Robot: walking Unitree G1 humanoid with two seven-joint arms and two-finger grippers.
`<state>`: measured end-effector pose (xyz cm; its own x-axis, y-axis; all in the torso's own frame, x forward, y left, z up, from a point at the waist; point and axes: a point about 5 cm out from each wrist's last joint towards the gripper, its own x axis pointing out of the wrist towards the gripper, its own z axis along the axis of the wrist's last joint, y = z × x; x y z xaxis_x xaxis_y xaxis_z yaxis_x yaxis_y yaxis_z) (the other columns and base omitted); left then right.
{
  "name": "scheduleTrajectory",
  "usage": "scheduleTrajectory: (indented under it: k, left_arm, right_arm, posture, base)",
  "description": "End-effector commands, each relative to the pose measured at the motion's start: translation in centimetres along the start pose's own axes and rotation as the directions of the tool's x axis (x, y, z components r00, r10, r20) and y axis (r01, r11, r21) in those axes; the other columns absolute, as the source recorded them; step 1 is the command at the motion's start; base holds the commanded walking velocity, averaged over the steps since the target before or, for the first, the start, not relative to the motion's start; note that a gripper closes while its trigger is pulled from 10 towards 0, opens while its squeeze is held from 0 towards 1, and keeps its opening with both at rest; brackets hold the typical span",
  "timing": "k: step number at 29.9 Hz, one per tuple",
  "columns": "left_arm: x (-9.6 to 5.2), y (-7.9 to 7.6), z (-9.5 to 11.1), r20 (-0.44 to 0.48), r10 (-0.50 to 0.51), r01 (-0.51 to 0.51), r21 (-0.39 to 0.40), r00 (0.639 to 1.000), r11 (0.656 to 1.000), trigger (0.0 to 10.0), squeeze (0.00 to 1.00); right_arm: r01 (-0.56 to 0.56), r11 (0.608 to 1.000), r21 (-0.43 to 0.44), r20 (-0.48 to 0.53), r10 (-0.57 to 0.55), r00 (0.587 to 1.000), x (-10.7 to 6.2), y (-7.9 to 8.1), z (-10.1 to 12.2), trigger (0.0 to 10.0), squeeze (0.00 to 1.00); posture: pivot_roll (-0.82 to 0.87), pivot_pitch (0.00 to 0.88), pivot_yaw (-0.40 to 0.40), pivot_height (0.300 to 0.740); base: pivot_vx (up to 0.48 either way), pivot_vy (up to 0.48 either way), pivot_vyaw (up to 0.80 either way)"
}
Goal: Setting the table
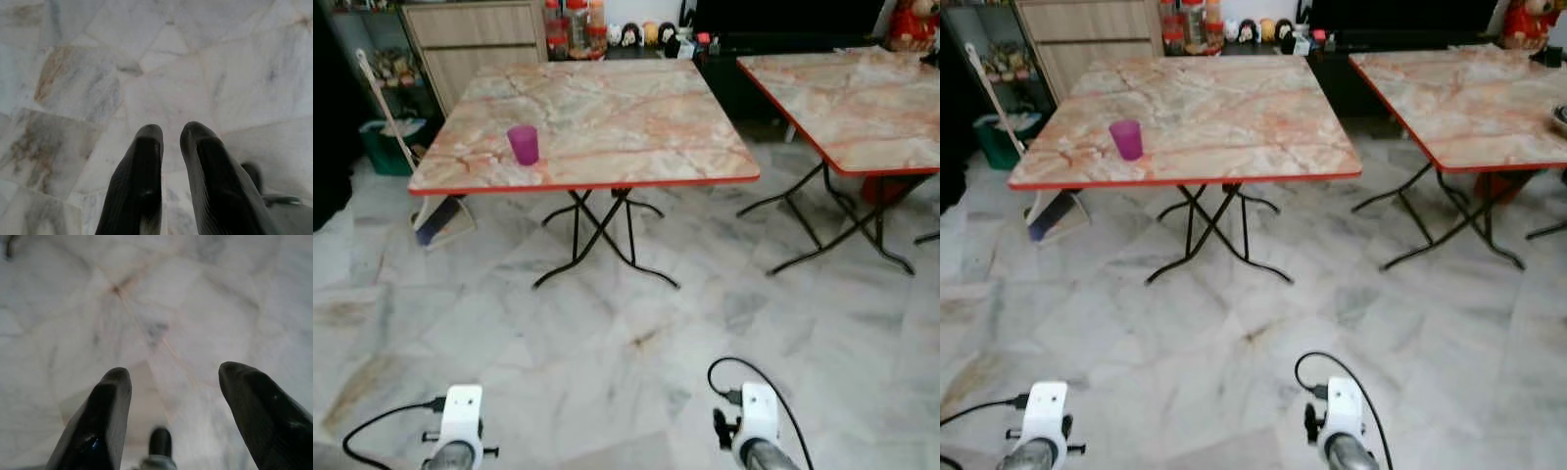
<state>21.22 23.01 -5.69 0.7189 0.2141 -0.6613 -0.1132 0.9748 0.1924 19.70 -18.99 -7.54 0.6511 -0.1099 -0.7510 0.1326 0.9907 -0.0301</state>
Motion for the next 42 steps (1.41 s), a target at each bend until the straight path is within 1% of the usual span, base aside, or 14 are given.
scheduleTrajectory:
  k: [1,20,24,32,37,38,42]
  left_arm:
    - [0.03,0.61,0.03,-0.006,0.011,-0.011,0.016,1.000,1.000,10.0,0.00]
    - [0.04,1.06,0.13,0.000,0.022,-0.022,0.016,1.000,1.000,10.0,0.00]
    - [0.07,1.14,0.26,0.005,0.023,-0.023,0.024,1.000,0.999,10.0,0.00]
    - [0.03,0.85,0.20,0.012,0.006,-0.006,0.009,1.000,1.000,10.0,0.00]
    - [0.03,0.83,0.19,0.010,0.005,-0.006,0.012,1.000,1.000,10.0,0.00]
    - [0.03,0.81,0.20,0.010,0.007,-0.007,0.016,1.000,1.000,10.0,0.00]
    - [0.05,0.78,0.28,0.012,0.009,-0.009,0.020,1.000,1.000,10.0,0.00]
  right_arm:
    - [-0.012,1.000,-0.001,0.007,0.012,1.000,0.11,0.54,0.41,10.0,0.00]
    - [-0.029,1.000,-0.005,0.016,0.029,0.999,0.18,1.18,0.70,10.0,0.00]
    - [-0.024,1.000,0.004,0.016,0.024,1.000,0.15,1.14,0.61,10.0,0.00]
    - [-0.019,1.000,0.014,0.008,0.019,1.000,0.04,1.07,0.13,10.0,0.00]
    - [-0.019,1.000,0.017,0.007,0.019,1.000,0.02,1.09,0.06,10.0,0.00]
    - [-0.020,1.000,0.018,0.006,0.020,1.000,0.01,1.10,0.03,10.0,0.00]
    - [-0.021,0.999,0.023,0.008,0.021,1.000,0.01,1.16,0.05,10.0,0.00]
  posture:
    - [0.06,0.007,0.010,0.740]
    - [0.06,0.004,0.017,0.740]
    - [0.06,0.018,0.019,0.740]
    - [0.06,0.047,0.027,0.740]
    - [0.06,0.047,0.027,0.740]
    - [0.06,0.062,0.030,0.740]
    - [0.06,0.071,0.030,0.740]
  base:
    - [0.000,0.390,0.00]
    - [0.000,0.382,0.00]
    - [0.000,0.000,0.00]
    - [0.000,0.000,0.00]
    - [0.000,0.000,0.00]
    - [0.266,0.000,0.00]
    - [0.285,0.000,0.00]
